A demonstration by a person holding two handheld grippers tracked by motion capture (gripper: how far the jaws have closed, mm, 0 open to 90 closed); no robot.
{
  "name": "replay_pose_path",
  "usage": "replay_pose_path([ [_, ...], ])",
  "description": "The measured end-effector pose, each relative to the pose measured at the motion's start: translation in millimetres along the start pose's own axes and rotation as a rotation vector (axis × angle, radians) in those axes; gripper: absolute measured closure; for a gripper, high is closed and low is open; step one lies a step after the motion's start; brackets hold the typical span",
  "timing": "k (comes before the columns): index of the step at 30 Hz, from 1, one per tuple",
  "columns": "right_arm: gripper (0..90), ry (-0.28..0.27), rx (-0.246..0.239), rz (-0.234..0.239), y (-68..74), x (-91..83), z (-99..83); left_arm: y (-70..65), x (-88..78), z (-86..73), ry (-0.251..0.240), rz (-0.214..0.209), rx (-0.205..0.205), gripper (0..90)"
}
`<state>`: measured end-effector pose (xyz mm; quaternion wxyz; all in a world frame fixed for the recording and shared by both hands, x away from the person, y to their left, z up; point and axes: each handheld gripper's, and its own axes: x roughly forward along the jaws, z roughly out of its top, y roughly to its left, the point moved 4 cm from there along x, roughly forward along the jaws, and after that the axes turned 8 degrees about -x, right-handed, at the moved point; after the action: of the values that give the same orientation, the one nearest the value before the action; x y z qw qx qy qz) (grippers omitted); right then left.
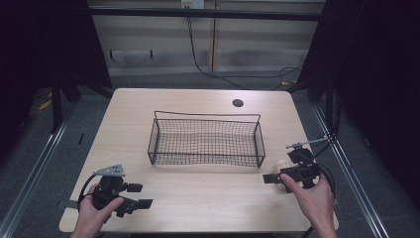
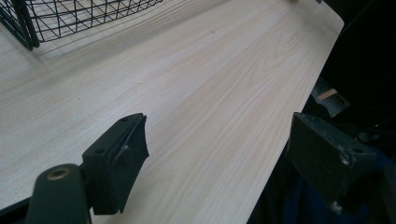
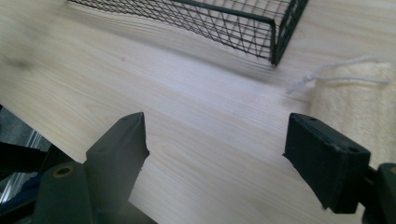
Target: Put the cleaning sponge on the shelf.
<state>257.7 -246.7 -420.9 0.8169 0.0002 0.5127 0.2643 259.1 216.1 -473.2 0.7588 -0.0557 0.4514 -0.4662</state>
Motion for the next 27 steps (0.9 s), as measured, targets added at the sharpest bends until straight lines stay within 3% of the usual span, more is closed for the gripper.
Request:
replay_pose_path([
  [3,22.4,0.034,0.017,-0.009,-5.1,-0.6,-1.0,0.3,0.7,0.1,0.005,0.002,0.002,19.7],
  [6,23.6,0.066,0.033,-0.053,-16.0,-4.8,1.6,-0.1,0.8,-0.3,0.009,0.001,0.001,19.8],
  [16,22.2,0.142,0.028,-0.126,-30.5,-3.7,12.2,0.0,0.8,-0.1,0.008,0.000,-0.001,19.7],
  [18,20.4,0.182,0.039,-0.124,-35.4,1.7,13.0,0.2,0.7,0.1,0.006,0.000,0.000,19.7],
  [27,19.7,0.245,0.048,-0.155,-46.9,8.1,21.0,0.1,1.1,-0.1,0.011,-0.003,0.001,19.7],
])
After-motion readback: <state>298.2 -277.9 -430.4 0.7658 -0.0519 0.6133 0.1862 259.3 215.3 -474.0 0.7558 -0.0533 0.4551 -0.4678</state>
